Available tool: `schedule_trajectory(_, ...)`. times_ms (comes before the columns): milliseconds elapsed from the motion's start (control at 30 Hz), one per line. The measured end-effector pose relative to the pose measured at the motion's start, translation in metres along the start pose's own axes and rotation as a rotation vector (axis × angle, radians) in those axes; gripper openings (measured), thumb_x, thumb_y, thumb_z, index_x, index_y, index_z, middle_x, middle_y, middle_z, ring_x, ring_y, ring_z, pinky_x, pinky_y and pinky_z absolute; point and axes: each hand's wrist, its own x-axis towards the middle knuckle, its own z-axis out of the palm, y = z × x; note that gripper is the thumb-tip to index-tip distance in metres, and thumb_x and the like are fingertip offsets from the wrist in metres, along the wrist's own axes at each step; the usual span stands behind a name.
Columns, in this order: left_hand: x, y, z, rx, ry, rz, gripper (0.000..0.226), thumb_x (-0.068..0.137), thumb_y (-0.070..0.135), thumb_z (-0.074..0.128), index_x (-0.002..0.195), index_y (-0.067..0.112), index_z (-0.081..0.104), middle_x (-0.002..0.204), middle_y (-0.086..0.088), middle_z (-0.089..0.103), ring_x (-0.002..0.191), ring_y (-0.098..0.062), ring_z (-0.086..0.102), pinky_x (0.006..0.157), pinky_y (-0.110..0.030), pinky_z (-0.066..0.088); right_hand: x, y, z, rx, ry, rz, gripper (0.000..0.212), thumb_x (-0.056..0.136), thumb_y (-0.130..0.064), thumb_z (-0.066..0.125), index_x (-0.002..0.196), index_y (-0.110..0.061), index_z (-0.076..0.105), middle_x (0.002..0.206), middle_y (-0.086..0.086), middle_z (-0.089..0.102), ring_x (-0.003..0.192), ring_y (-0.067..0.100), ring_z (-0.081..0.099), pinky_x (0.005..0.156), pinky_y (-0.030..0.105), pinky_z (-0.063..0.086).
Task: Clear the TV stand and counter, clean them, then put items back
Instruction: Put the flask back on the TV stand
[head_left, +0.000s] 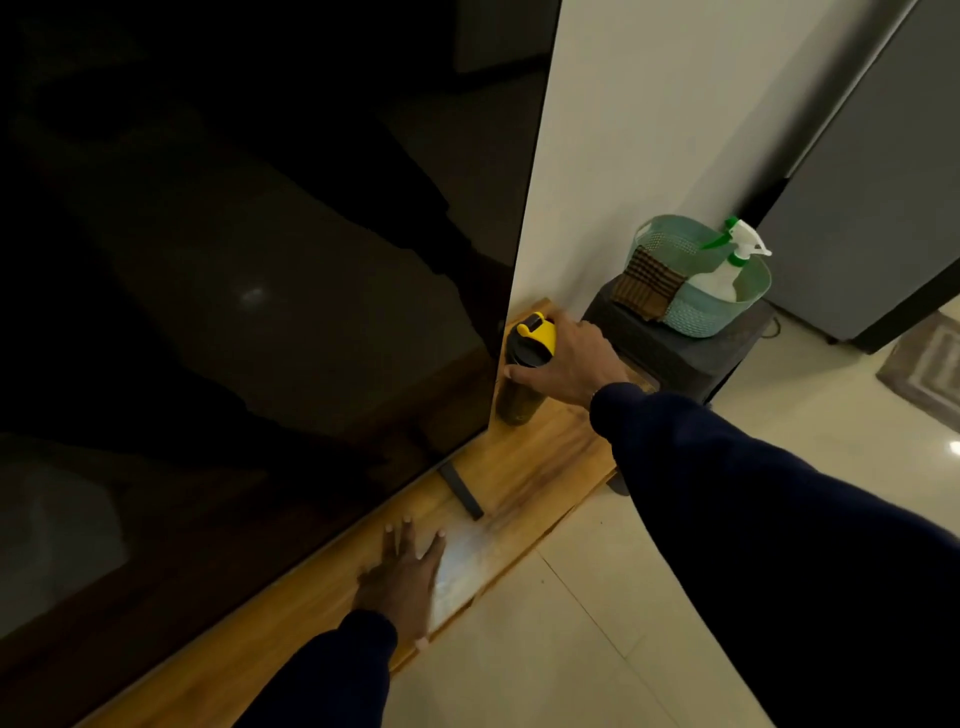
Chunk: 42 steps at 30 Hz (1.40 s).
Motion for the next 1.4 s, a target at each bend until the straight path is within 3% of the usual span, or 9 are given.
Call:
schedule_trajectory(200,-0.004,-0.004,-0.006,0.003,-0.012,0.018,0.13,0.072,0.036,0.088,0.158,0.036,-0.01,0.163,-0.014,-0.027,0.151,-0.039,-0.018,0.117,-0.063,0.026,0.015,-0.001,0.028,-0.062,-0.016,0.011,0.084,0.075,-0.068,0.074,0.136,-0.016,0.047,0.12,0.007,0.061,0.092,0.019,0.055,0.067,0.027,0.044)
schedule_trajectory(333,-0.001,-0.006,-0.003,0.015,0.006,0.025,0.13,0.071,0.037,0.088,0.158,0.036,-0.008,0.163,-0.014,-0.024,0.151,-0.039,-0.017,0.116,-0.063,0.027,0.017,0.0,0.032,-0.048,-0.01,0.033,0.09,0.076,-0.07,0.071,0.142,-0.016,0.042,0.125,0.011,0.059,0.101,0.025,0.06,0.077,0.031,0.055)
schedule_trajectory(500,0.002,-0.01,0.002,-0.03,0.032,0.041,0.13,0.069,0.036,0.09,0.158,0.038,-0.005,0.164,-0.01,-0.024,0.151,-0.037,-0.017,0.117,-0.061,0.028,0.012,0.001,0.03,-0.002,-0.025,0.045,0.099,0.079,-0.065,0.074,0.15,-0.013,0.03,0.137,0.016,0.052,0.116,0.03,0.057,0.08,0.028,0.046)
schedule_trajectory(600,-0.001,-0.019,0.0,-0.112,0.038,0.093,0.127,0.068,0.036,0.091,0.158,0.039,0.0,0.166,-0.006,-0.018,0.153,-0.033,-0.012,0.119,-0.051,0.032,0.001,-0.003,0.026,0.023,0.01,0.073,0.1,0.082,-0.065,0.072,0.153,-0.013,0.024,0.142,0.018,0.047,0.121,0.034,0.055,0.081,0.03,0.043)
schedule_trajectory(767,-0.038,-0.047,0.005,-0.336,0.066,0.107,0.117,0.076,0.032,0.085,0.155,0.05,0.0,0.167,0.002,-0.011,0.154,-0.029,0.011,0.115,-0.042,0.035,-0.039,-0.013,0.014,-0.095,0.206,0.095,0.071,0.097,-0.067,0.044,0.137,-0.009,0.04,0.128,0.017,0.053,0.103,0.038,0.062,0.068,0.037,0.04)
schedule_trajectory(867,-0.078,-0.075,0.03,-0.239,0.052,0.144,0.113,0.078,0.042,0.082,0.155,0.051,-0.001,0.168,0.004,-0.006,0.154,-0.023,0.008,0.118,-0.044,0.03,-0.077,-0.026,0.022,-0.137,0.31,0.115,0.063,0.102,-0.062,0.035,0.136,-0.01,0.042,0.126,0.016,0.056,0.103,0.036,0.061,0.068,0.038,0.039)
schedule_trajectory(967,-0.126,-0.115,0.066,-0.106,0.09,0.115,0.116,0.074,0.057,0.079,0.156,0.047,-0.003,0.168,0.001,-0.004,0.155,-0.022,0.003,0.12,-0.053,0.023,-0.129,-0.055,0.045,-0.172,0.325,0.054,0.063,0.103,-0.06,0.03,0.141,-0.011,0.039,0.126,0.018,0.057,0.108,0.038,0.059,0.077,0.045,0.05)
schedule_trajectory(1167,-0.22,-0.202,0.124,-0.036,0.113,0.022,0.117,0.072,0.071,0.071,0.156,0.046,-0.006,0.168,-0.003,-0.01,0.155,-0.027,-0.006,0.118,-0.066,0.013,-0.246,-0.147,0.1,-0.188,0.207,-0.08,0.063,0.106,-0.057,0.027,0.144,-0.008,0.039,0.133,0.018,0.055,0.115,0.037,0.056,0.096,0.05,0.048)
schedule_trajectory(1400,-0.358,-0.292,0.212,-0.086,0.177,-0.086,0.12,0.069,0.076,0.07,0.157,0.044,-0.006,0.167,-0.001,-0.017,0.154,-0.027,-0.011,0.118,-0.066,0.004,-0.408,-0.258,0.191,-0.109,0.025,-0.358,0.047,0.106,-0.046,0.035,0.13,-0.009,0.051,0.115,0.014,0.063,0.1,0.031,0.063,0.078,0.042,0.055)
